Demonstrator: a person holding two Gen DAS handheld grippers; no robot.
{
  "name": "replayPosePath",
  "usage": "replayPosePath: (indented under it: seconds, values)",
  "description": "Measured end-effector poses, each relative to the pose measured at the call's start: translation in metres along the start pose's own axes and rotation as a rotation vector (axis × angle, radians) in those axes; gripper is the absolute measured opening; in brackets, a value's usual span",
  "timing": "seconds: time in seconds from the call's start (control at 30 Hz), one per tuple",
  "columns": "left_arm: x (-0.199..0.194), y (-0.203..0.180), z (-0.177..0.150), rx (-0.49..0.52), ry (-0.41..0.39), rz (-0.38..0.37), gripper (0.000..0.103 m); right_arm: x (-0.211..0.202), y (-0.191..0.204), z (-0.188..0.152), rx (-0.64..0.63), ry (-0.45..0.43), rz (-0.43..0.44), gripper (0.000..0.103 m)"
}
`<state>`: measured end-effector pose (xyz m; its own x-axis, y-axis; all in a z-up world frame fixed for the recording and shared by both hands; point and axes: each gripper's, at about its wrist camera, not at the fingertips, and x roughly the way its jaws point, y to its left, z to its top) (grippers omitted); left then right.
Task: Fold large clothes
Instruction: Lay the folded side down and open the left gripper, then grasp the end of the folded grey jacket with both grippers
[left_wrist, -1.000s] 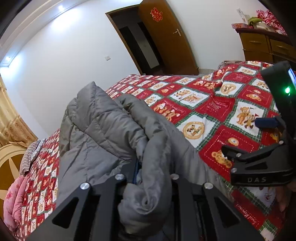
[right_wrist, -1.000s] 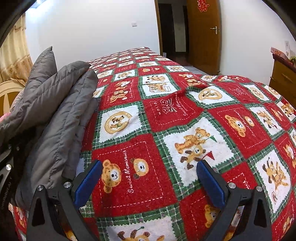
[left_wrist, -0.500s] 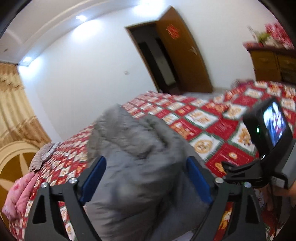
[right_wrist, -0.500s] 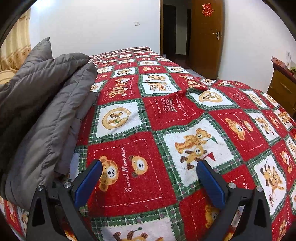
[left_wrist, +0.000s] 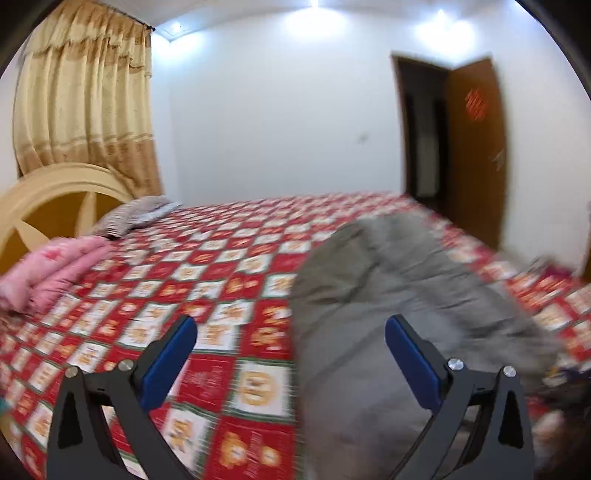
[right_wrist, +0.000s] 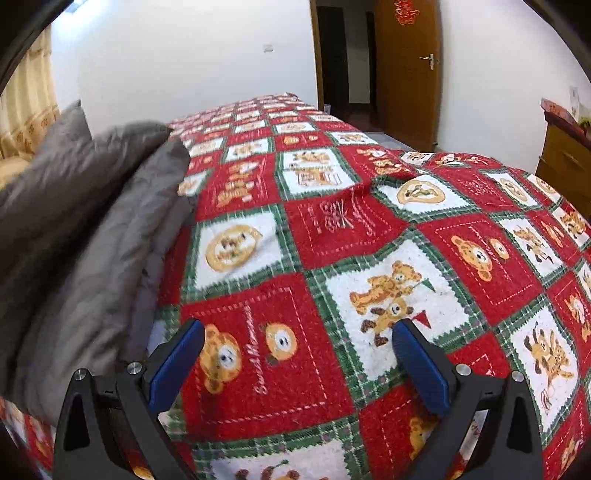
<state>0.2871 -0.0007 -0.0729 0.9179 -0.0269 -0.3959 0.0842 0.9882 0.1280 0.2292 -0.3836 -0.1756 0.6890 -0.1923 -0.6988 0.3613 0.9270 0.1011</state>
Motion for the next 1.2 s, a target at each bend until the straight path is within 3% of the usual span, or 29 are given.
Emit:
replayPosePath:
  seconds: [0.07, 0.17, 0.23, 0.33, 0.5, 0.6, 0.67, 0.83, 0.97, 1.2]
  values:
    - [0.033, -0.006, 0.0, 0.032, 0.039, 0.081, 0.103, -0.005, 0.005, 0.008, 0.008, -0.014, 0.018, 0.101]
    - [0.094, -0.018, 0.01, 0.051, 0.12, 0.067, 0.103, -0.015, 0.023, 0.032, -0.023, -0.043, 0.03, 0.101]
    - [0.112, -0.032, 0.009, 0.087, 0.159, 0.04, 0.103, -0.02, 0.029, 0.048, -0.01, -0.049, 0.051, 0.101]
    - [0.113, -0.06, 0.002, 0.141, 0.165, 0.056, 0.103, -0.034, 0.039, 0.078, 0.009, -0.081, 0.05, 0.101]
    - [0.088, -0.1, -0.004, 0.245, 0.09, 0.058, 0.103, -0.054, 0.079, 0.125, -0.032, -0.099, 0.084, 0.101]
    - [0.083, -0.107, 0.0, 0.245, 0.09, 0.034, 0.103, -0.052, 0.104, 0.142, -0.044, -0.085, 0.089, 0.101]
    - [0.085, -0.106, 0.004, 0.23, 0.101, 0.012, 0.103, -0.041, 0.114, 0.145, -0.026, -0.058, 0.092, 0.1]
    - [0.1, -0.085, 0.011, 0.139, 0.151, 0.047, 0.103, 0.008, 0.125, 0.126, -0.023, 0.038, 0.011, 0.074]
    - [0.121, -0.068, 0.017, 0.035, 0.212, 0.019, 0.103, 0.033, 0.12, 0.099, -0.056, 0.047, -0.058, 0.072]
    - [0.149, -0.099, 0.01, 0.123, 0.27, 0.049, 0.103, 0.053, 0.108, 0.089, -0.035, 0.059, -0.079, 0.072]
